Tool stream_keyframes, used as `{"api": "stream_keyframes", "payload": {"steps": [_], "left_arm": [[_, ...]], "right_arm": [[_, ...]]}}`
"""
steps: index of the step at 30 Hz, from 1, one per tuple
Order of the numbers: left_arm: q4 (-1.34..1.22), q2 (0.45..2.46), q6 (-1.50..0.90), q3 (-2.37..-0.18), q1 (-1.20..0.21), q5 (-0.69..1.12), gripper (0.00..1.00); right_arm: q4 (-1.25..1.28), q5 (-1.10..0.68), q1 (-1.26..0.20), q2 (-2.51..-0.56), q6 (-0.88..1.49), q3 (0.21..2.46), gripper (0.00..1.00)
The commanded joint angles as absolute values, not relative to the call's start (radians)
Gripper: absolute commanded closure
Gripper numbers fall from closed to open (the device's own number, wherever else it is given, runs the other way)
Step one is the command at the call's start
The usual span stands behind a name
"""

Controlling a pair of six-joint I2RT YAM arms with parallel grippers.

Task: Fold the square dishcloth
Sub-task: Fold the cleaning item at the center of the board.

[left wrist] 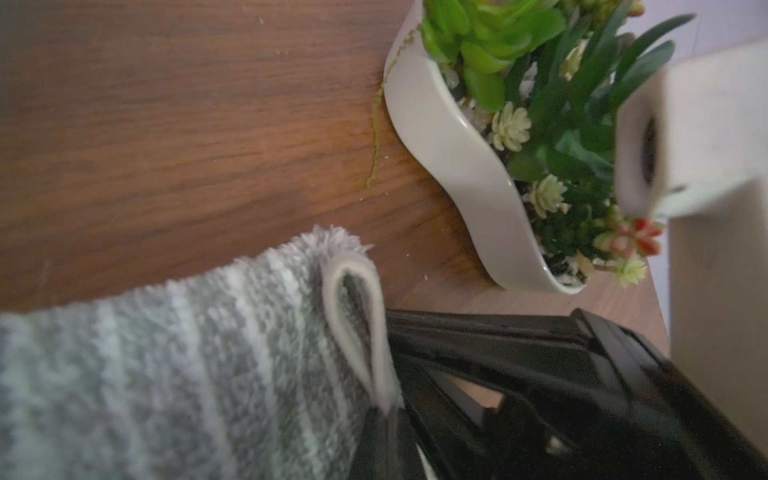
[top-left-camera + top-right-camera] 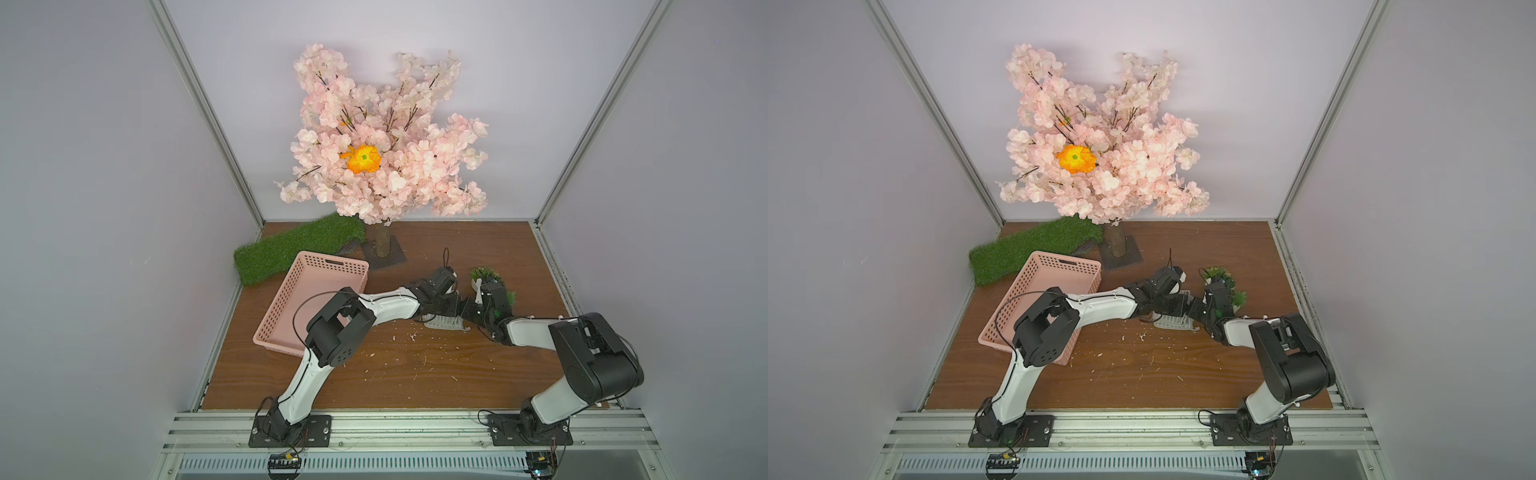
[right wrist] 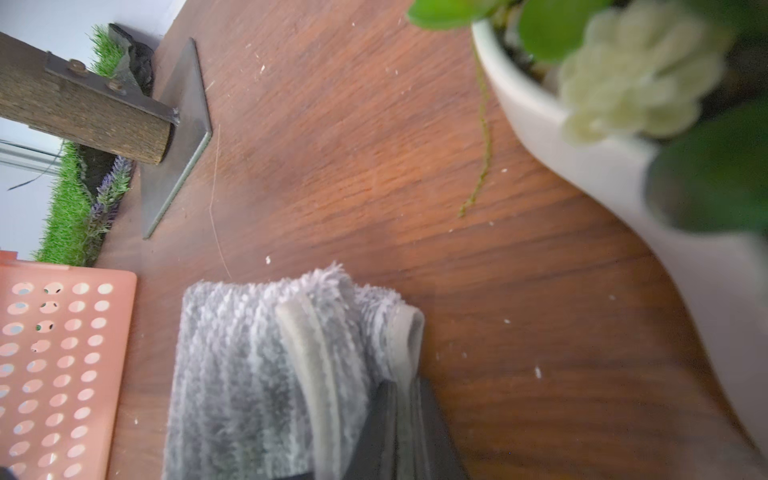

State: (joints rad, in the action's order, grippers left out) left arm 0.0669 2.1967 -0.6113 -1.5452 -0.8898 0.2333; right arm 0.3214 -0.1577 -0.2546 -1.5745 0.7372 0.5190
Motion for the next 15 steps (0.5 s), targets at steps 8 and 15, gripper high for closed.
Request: {"api": "stream_keyframes", "payload": {"steps": [8, 15], "left_arm": [[0.035, 2.225, -0.651, -1.579, -0.899, 0.289, 0.83], [-0.107, 2.195, -0.699, -1.532, -0.883, 0.407, 0.77]], "right_arm": [[0.288, -0.152, -0.25, -1.558, 0.726, 0.52, 0.88], [0.2, -0.099, -0.25, -1.484, 0.671, 0.56, 0.78]]}}
